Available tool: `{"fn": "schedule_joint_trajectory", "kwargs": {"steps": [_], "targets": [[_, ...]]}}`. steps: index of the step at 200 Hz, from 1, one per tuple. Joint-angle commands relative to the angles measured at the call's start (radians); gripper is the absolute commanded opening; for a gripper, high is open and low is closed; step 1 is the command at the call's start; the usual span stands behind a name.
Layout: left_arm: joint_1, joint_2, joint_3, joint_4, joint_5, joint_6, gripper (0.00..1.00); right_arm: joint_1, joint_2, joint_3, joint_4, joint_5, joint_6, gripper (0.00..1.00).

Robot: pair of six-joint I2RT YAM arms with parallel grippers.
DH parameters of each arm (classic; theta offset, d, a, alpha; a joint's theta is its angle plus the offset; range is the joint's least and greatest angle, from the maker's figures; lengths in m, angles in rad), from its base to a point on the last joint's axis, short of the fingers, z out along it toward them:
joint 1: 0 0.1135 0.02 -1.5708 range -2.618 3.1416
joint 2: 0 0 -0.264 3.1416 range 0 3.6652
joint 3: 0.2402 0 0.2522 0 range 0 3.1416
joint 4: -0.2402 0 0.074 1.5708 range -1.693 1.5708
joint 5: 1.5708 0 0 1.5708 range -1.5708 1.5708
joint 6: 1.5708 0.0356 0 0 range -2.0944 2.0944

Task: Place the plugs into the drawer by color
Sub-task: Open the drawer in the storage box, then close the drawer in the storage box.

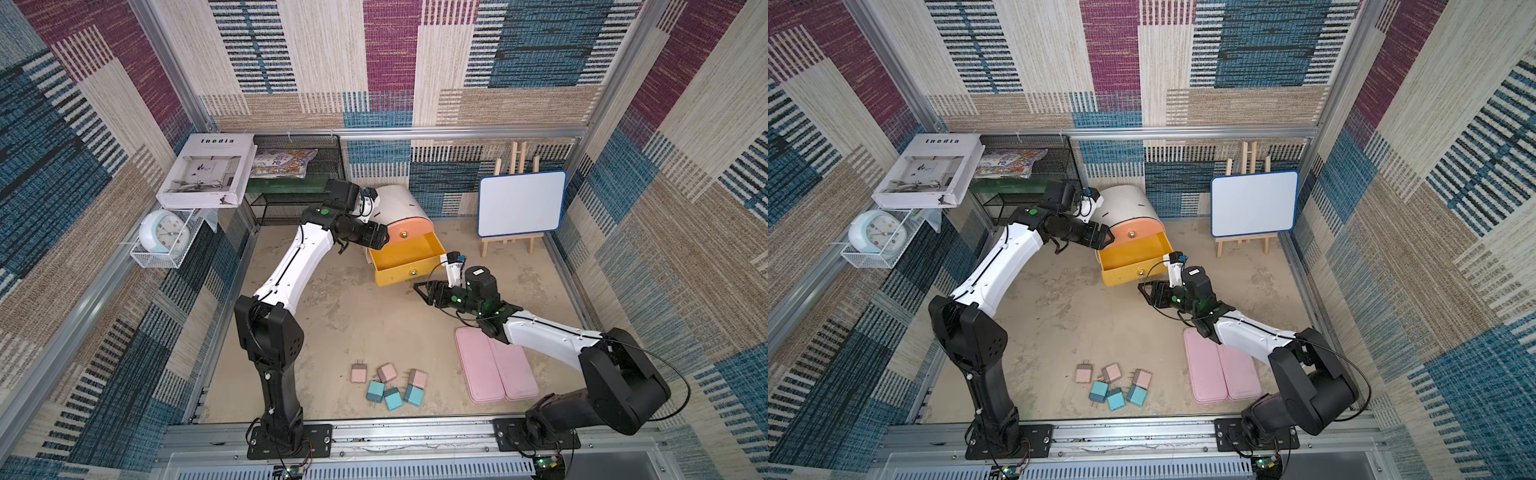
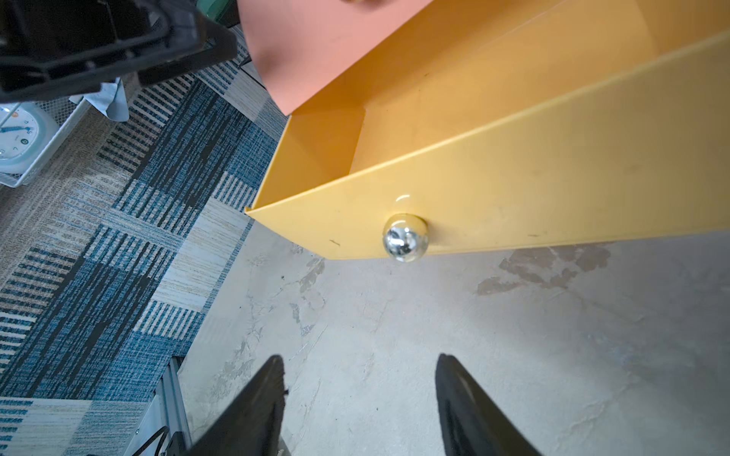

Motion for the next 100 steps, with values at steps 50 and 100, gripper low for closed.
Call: {"fn": "schedule_joint_trajectory", "kwargs": {"steps": [50, 100], "targets": [[-0.020, 0.080, 0.074, 0.022, -0.109, 0.058, 0.80, 0.001, -0.009, -0.007, 0.002, -0.044, -0.036, 0.65], [-0.021, 0.089, 0.083, 0.022, -0.106, 0.058, 0.50, 0.001, -0.004, 0.000, -0.009, -0.051, -0.050, 0.64]]}}
